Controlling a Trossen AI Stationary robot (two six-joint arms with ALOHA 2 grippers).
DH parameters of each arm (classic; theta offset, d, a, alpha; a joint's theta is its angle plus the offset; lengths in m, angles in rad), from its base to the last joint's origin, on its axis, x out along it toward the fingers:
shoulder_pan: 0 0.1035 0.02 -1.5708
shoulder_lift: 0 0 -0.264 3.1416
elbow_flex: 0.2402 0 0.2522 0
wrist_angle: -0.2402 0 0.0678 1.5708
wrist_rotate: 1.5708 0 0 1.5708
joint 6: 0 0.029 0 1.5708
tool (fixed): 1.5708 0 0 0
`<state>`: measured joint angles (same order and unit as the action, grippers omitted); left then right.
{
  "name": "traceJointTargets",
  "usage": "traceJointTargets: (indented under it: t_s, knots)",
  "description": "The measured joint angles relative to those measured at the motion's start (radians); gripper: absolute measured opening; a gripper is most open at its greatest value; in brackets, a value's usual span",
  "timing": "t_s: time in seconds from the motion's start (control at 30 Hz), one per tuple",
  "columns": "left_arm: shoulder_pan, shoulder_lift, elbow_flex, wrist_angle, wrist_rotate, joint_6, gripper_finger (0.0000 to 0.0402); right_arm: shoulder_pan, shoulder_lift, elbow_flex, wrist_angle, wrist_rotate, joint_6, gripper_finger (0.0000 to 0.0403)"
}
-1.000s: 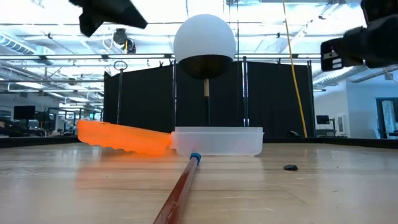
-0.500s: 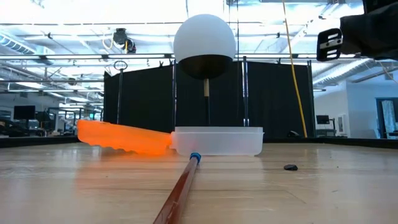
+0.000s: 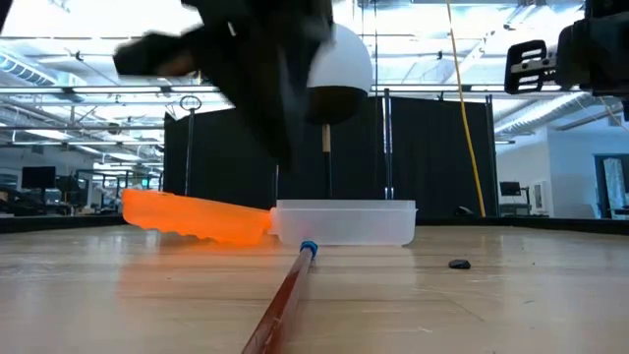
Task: Pick & place school supplies into a supply box
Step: Put the brown pencil into the supply box
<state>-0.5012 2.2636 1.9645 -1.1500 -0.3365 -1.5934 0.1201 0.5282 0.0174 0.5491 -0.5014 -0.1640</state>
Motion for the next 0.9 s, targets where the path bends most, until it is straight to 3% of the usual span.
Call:
traceJointTargets:
  t_s: [0.2, 0.4, 0.7, 0.9]
  knots:
    - [0.046, 0.067, 0.019, -0.001, 0.097, 0.002, 0.0029, -0.011, -0.001, 0.0, -0.009, -0.001, 0.022, 0.0]
    - [0.056, 0.067, 0.021, 0.015, 0.102, 0.039, 0.0076, -0.011, -0.001, 0.0, -0.011, -0.002, 0.043, 0.0]
    - [0.091, 0.067, 0.021, 0.049, 0.135, 0.075, 0.0179, -0.01, -0.001, 0.0, -0.02, -0.002, 0.04, 0.0]
    - [0.13, 0.067, 0.014, 0.052, 0.157, 0.119, 0.0199, -0.01, -0.001, 0.0, -0.02, -0.002, 0.04, 0.0]
